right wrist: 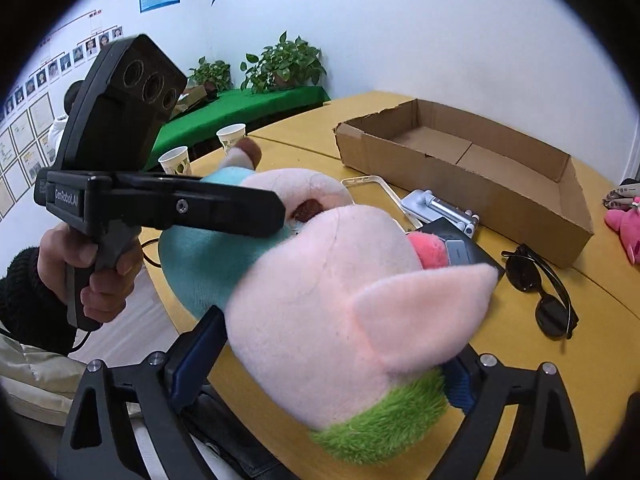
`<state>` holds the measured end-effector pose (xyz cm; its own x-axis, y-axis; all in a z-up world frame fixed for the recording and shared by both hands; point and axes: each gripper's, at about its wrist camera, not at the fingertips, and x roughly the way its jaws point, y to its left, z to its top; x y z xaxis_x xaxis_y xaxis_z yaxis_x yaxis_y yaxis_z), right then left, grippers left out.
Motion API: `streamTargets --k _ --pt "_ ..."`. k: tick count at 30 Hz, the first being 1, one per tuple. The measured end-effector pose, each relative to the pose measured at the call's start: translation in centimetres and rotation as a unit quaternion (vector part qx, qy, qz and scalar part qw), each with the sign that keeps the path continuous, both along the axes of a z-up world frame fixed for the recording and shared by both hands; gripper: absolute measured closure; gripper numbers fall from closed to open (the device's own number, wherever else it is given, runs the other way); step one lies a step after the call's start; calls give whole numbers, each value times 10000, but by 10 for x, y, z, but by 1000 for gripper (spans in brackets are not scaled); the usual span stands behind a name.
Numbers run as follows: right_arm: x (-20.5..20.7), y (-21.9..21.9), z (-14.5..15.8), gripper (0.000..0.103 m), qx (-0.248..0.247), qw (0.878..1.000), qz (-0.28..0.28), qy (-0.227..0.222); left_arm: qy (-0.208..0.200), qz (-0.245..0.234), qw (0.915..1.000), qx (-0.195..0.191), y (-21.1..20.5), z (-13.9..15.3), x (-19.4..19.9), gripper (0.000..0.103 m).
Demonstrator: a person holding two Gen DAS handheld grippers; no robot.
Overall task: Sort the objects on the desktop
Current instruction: 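Carry the plush pig into the cardboard box and open the left gripper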
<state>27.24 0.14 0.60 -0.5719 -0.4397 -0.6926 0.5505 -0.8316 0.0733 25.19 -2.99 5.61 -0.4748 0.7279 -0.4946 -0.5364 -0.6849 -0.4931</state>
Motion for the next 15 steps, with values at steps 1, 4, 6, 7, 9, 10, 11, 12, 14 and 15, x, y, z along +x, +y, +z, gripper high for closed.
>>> streamTargets --k 1,4,6,7,9,10,11,12,14,15 --pt "-2 1 3 10 30 10000 13 11 38 -27 10000 -6 2 4 -3 17" --pt "-12 4 11 11 206 9997 11 157 192 -114 9997 63 4 15 -17 18" --pt "-22 6 17 11 222 9995 -5 209 286 -148 9994 117 4 22 -29 19" --pt "-28 6 19 11 217 9995 -18 215 313 -150 9993 137 4 26 -35 19" --pt "-41 4 24 12 240 9995 -17 218 400 -169 9989 168 4 38 -50 20" --pt "-50 2 27 12 280 9993 3 246 486 -202 9985 166 4 46 -57 20" --pt "-56 -1 30 12 311 9991 30 276 601 -244 9978 166 4 55 -64 20" --pt "-67 -3 34 13 343 9989 56 328 700 -271 9970 174 4 61 -70 20" --pt "-86 -6 41 15 366 9984 67 415 915 -294 9952 172 2 77 -87 20" --pt "-98 -7 45 15 360 9983 65 459 957 -264 9949 151 0 83 -98 20"
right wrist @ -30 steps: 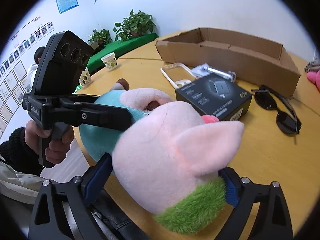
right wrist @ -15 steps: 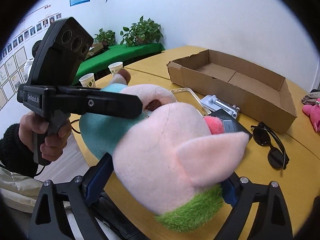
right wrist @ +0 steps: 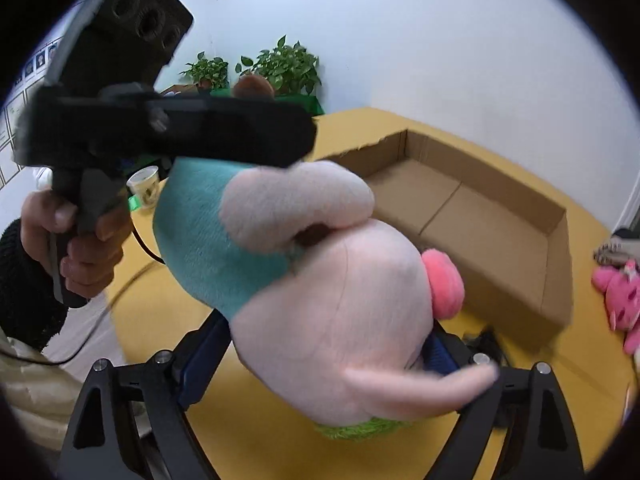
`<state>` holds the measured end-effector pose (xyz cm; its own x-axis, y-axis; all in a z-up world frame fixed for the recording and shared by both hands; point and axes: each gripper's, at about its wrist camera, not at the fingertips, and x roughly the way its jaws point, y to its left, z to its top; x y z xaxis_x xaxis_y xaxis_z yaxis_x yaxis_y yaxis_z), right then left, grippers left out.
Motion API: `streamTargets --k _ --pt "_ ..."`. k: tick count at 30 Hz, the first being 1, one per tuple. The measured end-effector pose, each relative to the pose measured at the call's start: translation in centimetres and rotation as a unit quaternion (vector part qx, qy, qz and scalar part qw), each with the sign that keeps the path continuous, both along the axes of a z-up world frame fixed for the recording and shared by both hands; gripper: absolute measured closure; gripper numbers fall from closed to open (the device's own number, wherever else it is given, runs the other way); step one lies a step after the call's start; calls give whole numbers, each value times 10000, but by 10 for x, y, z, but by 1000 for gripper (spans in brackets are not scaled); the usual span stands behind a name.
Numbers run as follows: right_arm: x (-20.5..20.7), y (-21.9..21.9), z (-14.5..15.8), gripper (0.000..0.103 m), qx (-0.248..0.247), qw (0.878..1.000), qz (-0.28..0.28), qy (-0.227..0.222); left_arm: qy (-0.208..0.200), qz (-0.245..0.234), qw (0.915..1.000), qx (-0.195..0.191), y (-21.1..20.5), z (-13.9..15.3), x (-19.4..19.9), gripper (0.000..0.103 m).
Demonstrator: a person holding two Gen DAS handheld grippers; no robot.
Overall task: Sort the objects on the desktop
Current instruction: 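Carry the plush pig into the cardboard box and open the left gripper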
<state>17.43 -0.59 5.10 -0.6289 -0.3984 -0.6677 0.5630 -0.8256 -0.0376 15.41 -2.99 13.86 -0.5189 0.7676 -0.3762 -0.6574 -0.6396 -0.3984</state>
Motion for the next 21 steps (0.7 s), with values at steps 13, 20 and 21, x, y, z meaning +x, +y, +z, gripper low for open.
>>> streamTargets --k 13,20,21 --pt "-151 -11 59 16 251 9983 148 505 465 193 9984 -239 -19 47 -147 20" --pt "-243 -21 79 16 642 9952 310 672 325 406 9985 -188 -33 45 -248 21" --pt "-255 -24 80 16 734 9942 326 721 289 417 9987 -94 -36 44 -263 21"
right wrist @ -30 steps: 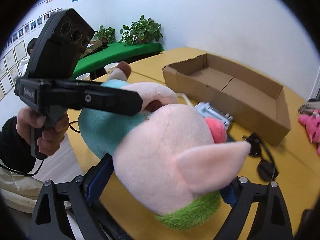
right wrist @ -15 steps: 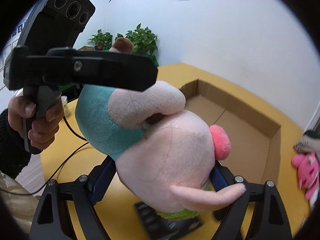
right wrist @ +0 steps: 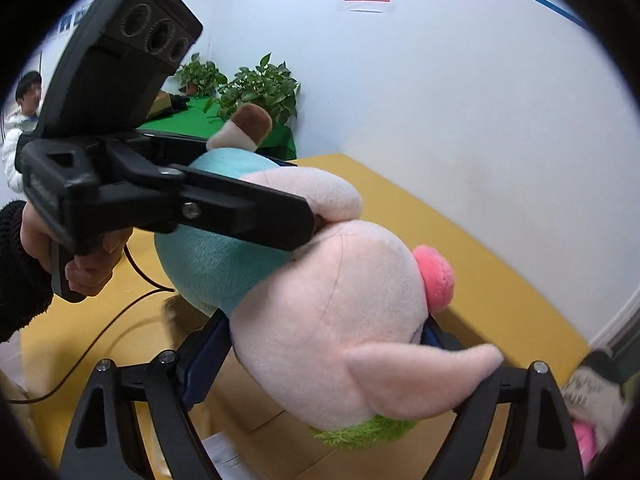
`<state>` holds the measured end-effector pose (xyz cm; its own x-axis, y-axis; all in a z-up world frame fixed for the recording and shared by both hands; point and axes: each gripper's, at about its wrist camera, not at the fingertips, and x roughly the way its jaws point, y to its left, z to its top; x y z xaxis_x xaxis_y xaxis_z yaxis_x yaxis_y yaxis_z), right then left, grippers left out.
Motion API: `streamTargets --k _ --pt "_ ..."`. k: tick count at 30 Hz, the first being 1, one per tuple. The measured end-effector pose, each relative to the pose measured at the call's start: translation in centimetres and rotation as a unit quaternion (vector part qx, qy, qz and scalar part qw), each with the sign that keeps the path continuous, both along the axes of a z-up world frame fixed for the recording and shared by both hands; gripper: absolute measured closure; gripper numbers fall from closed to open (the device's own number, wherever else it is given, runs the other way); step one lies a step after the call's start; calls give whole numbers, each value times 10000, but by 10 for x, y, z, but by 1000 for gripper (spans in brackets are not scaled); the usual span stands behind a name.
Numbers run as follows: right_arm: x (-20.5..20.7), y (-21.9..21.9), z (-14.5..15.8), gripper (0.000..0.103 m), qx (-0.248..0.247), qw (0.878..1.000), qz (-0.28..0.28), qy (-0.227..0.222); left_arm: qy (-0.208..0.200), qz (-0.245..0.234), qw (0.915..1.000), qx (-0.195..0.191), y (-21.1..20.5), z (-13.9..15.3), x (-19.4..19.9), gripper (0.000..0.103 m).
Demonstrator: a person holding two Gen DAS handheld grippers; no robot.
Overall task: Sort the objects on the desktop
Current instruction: 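Carry the plush pig into the cardboard box and open the left gripper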
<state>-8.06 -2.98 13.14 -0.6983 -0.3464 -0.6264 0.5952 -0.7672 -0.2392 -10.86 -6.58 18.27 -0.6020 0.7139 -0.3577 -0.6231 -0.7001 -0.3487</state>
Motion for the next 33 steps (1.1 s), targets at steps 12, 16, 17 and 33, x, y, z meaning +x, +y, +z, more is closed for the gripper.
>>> streamTargets --k 12,16,17,33 --pt "-147 1 -57 16 -57 9991 -15 -422 -885 327 9953 -241 6 -63 -148 21" --pt "-180 -1 -110 16 -213 9970 -32 -745 -1350 403 9875 -710 10 -109 -184 21" --pt "-186 -3 -123 16 -196 9967 -60 -791 -1433 469 9852 -815 10 -119 -190 20" --pt "-154 15 -111 7 -319 9941 -949 -410 -954 1693 9695 -1493 -29 -66 -116 0"
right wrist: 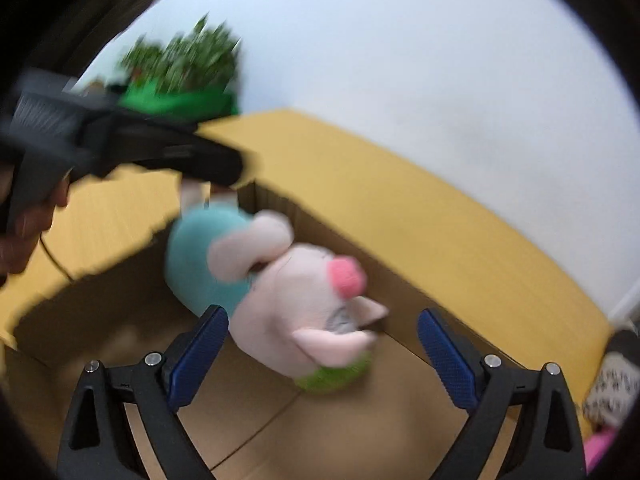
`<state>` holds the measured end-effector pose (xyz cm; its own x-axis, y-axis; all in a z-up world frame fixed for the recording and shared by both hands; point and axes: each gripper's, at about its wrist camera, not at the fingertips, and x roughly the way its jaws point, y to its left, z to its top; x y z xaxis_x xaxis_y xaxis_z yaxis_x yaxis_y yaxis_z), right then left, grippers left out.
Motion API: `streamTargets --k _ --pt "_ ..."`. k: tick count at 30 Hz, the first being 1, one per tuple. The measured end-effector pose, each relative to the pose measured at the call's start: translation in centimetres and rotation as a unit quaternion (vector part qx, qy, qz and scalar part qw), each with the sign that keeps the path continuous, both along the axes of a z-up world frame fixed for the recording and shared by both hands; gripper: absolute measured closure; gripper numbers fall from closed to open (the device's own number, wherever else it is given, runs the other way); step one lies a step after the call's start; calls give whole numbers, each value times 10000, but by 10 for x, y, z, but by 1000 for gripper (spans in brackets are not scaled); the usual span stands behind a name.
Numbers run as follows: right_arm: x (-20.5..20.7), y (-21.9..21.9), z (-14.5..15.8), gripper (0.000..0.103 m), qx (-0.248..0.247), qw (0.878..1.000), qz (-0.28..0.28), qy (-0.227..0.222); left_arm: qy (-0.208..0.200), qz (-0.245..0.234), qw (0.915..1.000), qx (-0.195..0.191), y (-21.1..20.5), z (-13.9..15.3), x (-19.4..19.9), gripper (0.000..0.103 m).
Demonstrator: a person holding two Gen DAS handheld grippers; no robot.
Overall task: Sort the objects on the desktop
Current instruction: 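Carry the plush pig into the cardboard box and open the left gripper, then move the left gripper to the black charger box and grasp it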
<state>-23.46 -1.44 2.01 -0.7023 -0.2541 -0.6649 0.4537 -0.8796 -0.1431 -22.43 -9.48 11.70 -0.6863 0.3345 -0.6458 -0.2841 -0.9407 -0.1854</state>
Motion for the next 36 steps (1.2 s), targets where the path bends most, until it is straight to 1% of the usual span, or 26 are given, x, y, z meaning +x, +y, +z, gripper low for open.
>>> streamTargets --k 2,3,4,6,8,10,11,12,13,15,16,18,19,22,24,30,34,36 --pt "34 13 24 7 -86 9992 -384 77 271 -3 9996 26 -14 18 42 0" --pt "55 13 33 7 -102 9984 -538 164 337 -6 9994 33 -18 23 56 0" --pt "87 11 39 5 -157 9975 -643 248 415 2 9991 55 -19 26 72 0" --pt "137 23 51 1 -421 9953 -807 322 543 10 9984 125 -26 25 104 0" --pt "175 44 63 1 -741 9917 -1015 253 567 -41 9983 140 -32 16 130 0" --pt "201 47 59 1 -1028 9883 -1112 158 567 -82 9983 61 -31 -1 155 0" --pt "214 48 50 1 -1098 9871 -1156 134 569 -70 9984 -13 -29 -11 168 0" --pt "230 50 40 1 -1028 9864 -1276 152 569 -54 9983 -54 -31 -18 175 0" --pt "245 55 39 1 -928 9857 -1393 183 536 -56 9985 -71 -30 -28 179 0" --pt "268 60 32 1 -732 9841 -1605 223 354 -11 9994 -62 -25 -48 185 0" --pt "280 63 31 1 -672 9831 -1685 248 275 35 9996 19 -26 -55 193 0" --pt "302 67 25 1 -601 9809 -1820 322 323 25 9991 256 -23 -61 215 0" --pt "311 67 23 1 -567 9806 -1850 322 418 5 9987 290 -21 -61 226 0" --pt "331 66 20 1 -517 9823 -1784 228 796 24 9967 138 -8 -56 259 0" --pt "337 63 19 1 -538 9838 -1701 179 913 -81 9957 108 1 -53 278 0" --pt "349 54 20 1 -528 9872 -1488 211 902 -228 9956 128 11 -52 301 0" --pt "351 54 18 1 -597 9878 -1434 136 734 -313 9966 214 12 -61 307 0" --pt "356 57 17 1 -637 9885 -1363 146 632 -481 9963 320 13 -67 310 0"
